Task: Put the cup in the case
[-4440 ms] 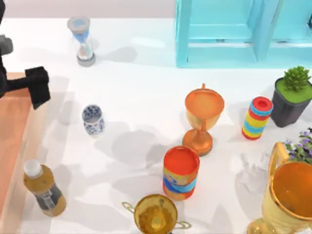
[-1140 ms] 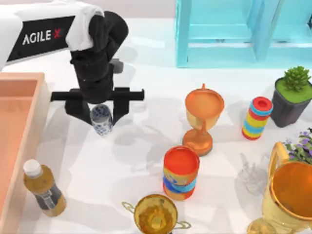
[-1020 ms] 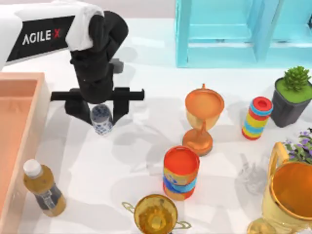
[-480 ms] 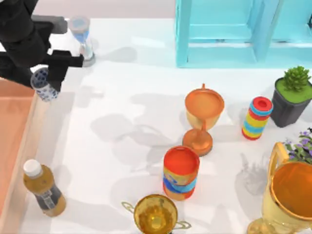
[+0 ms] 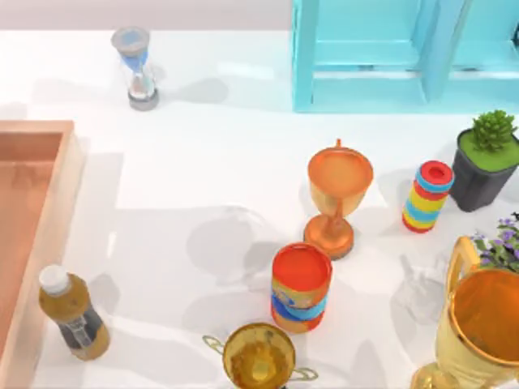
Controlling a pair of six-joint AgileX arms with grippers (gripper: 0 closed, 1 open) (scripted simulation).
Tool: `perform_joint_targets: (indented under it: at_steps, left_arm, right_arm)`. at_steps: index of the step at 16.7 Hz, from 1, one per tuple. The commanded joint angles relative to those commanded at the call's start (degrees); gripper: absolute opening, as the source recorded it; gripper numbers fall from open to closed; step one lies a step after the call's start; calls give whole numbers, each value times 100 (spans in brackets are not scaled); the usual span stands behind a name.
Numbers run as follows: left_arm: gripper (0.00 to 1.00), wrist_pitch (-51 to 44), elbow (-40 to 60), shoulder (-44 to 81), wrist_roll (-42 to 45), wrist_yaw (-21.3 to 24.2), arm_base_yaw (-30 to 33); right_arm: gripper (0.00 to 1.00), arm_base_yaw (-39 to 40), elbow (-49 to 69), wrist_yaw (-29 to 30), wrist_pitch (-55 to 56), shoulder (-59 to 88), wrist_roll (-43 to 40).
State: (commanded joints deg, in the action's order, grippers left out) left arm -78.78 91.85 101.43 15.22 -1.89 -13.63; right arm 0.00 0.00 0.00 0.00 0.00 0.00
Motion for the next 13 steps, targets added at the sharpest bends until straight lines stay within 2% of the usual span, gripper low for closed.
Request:
perform_joint_targets:
  at_steps: [7,13]
  left_arm:
    - [0,58,-87,-24,59,-32,-59]
    - [0,1191,-1154,32,97,-23,-119]
  right_arm:
    - [100,0,0,0,0,0,0]
    - [100,0,0,0,0,0,0]
